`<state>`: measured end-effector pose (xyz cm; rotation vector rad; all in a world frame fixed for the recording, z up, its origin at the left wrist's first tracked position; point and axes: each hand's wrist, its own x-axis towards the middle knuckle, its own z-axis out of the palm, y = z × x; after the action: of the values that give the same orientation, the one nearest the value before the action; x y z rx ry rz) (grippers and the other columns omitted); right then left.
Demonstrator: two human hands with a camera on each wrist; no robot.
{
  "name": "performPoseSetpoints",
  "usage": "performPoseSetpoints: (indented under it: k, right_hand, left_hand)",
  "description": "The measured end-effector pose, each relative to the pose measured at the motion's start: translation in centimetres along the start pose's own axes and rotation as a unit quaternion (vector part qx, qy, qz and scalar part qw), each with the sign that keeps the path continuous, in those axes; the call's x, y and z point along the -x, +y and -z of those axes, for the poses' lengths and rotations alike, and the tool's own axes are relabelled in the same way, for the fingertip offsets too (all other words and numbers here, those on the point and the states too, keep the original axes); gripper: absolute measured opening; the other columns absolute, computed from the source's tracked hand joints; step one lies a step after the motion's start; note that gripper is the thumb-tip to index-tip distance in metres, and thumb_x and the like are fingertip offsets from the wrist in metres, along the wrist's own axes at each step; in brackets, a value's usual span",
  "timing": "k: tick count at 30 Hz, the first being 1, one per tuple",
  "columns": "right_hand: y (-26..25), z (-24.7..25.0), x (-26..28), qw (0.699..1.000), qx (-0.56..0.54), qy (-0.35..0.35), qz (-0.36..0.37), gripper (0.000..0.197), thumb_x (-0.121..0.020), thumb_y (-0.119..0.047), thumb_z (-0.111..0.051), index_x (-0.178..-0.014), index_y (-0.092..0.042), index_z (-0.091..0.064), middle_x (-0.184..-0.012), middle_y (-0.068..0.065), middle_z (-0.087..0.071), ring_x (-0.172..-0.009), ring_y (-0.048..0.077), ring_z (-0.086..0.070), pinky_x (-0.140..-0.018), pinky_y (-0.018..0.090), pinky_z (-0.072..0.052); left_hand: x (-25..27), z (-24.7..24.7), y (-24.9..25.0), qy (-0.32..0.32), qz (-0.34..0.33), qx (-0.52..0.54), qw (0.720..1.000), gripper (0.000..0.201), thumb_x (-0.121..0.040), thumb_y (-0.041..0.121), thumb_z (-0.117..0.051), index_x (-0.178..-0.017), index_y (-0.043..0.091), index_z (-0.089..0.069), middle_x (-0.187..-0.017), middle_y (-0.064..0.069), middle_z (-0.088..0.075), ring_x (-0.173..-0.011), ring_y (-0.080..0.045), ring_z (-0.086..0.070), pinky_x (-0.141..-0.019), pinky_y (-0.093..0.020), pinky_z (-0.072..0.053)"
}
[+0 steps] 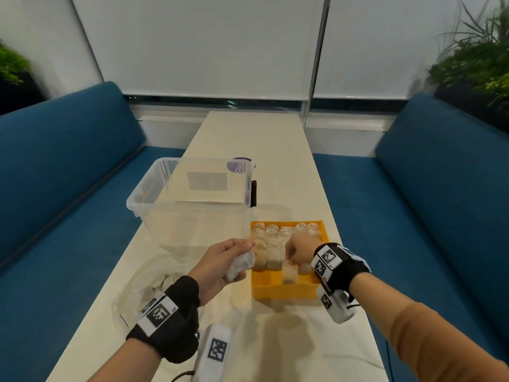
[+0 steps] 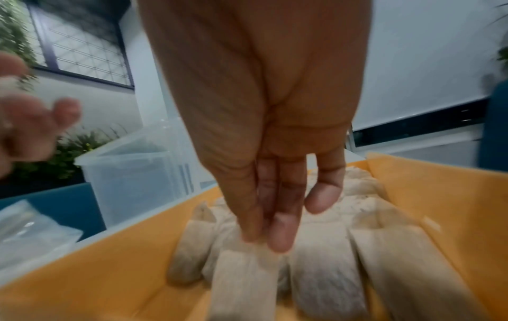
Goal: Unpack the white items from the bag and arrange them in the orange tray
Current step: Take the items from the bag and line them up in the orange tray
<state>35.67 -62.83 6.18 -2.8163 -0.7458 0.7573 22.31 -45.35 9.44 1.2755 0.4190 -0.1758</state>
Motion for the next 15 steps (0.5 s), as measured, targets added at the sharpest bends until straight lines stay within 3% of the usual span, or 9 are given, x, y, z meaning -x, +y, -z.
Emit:
performPoseSetpoints:
  k: [2, 7, 12, 15]
  right_hand:
    - [0.1, 0.2, -1.3, 0.999, 0.005, 0.032, -0.011, 0.02, -0.089, -0.004, -0.058, -0.104, -0.004, -0.07, -0.113, 0.014, -0.066, -0.108, 0.027, -0.06, -0.088, 0.029, -0.047]
    - [0.2, 0.6, -2.5, 0.998, 0.014, 0.048, -0.037, 0.02, -0.088, -0.005, -0.059, -0.104, -0.009, -0.071, -0.118, 0.011, -0.065, -0.109, 0.027, -0.06, -0.092, 0.031, -0.048]
    - [0.2, 1.5, -1.1, 0.993, -0.039, 0.111, -0.02, 0.02, -0.089, -0.011, -0.059, -0.107, -0.013, -0.068, -0.117, 0.01, -0.063, -0.104, 0.025, -0.06, -0.081, 0.026, -0.046]
    - [-0.7, 2.5, 1.6, 0.98, -0.116, 0.161, 0.033, 0.018, -0.09, -0.017, -0.059, -0.105, -0.015, -0.068, -0.108, 0.006, -0.064, -0.09, 0.015, -0.059, -0.078, 0.024, -0.044]
  left_hand:
    - [0.1, 0.0, -0.1, 0.004, -0.002, 0.001, 1.0, 0.036, -0.086, 0.03, -0.068, -0.113, 0.007, -0.066, -0.115, -0.015, -0.066, -0.09, -0.021, -0.06, -0.061, -0.022, -0.053]
    - [0.6, -0.2, -0.9, 0.011, 0.019, 0.031, 0.999, 0.038, -0.086, 0.038, -0.065, -0.112, 0.01, -0.067, -0.122, -0.012, -0.061, -0.093, -0.022, -0.06, -0.059, -0.024, -0.053]
    - [0.6, -0.4, -1.4, 0.0, 0.057, 0.09, 0.994, 0.039, -0.091, 0.037, -0.061, -0.114, 0.005, -0.065, -0.105, -0.013, -0.064, -0.078, -0.017, -0.062, -0.055, -0.022, -0.054]
    - [0.3, -0.8, -0.9, -0.003, 0.071, 0.138, 0.988, 0.038, -0.094, 0.034, -0.057, -0.116, 0.004, -0.061, -0.095, -0.013, -0.063, -0.074, -0.016, -0.059, -0.056, -0.022, -0.055]
